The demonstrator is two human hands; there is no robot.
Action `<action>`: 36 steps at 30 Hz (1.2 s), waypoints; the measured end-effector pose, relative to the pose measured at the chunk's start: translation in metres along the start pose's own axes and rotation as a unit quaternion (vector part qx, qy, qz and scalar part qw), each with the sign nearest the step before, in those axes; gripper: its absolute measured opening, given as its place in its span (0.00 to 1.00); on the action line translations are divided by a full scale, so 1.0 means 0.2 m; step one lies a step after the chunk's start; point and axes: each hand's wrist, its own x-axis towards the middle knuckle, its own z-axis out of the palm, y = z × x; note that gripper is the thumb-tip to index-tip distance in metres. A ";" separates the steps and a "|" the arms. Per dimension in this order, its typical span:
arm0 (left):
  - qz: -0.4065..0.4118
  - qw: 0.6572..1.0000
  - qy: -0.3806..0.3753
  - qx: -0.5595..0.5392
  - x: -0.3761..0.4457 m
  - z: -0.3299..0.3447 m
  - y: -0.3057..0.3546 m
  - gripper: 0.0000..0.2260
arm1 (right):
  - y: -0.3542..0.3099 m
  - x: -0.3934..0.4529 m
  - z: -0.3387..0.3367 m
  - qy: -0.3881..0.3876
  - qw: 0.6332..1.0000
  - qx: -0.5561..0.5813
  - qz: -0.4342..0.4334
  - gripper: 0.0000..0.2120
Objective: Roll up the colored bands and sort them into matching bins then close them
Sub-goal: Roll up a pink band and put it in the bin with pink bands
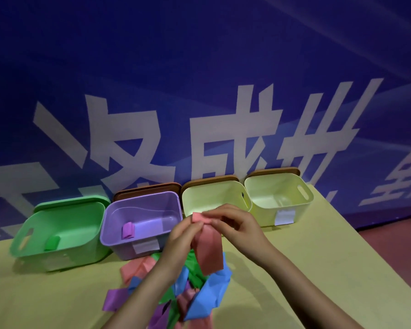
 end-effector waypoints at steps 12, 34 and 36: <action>-0.131 0.958 -0.103 -0.234 0.02 -0.07 0.07 0.25 | -0.08 0.08 0.05 0.052 0.992 0.096 0.058 0.13; -0.062 0.996 -0.035 0.052 -0.05 0.04 0.05 0.07 | 0.01 0.04 0.02 0.108 0.992 -0.050 -0.040 0.09; -0.048 0.998 -0.002 0.048 -0.04 0.05 0.04 0.08 | 0.02 0.04 0.01 0.112 0.991 -0.054 -0.051 0.09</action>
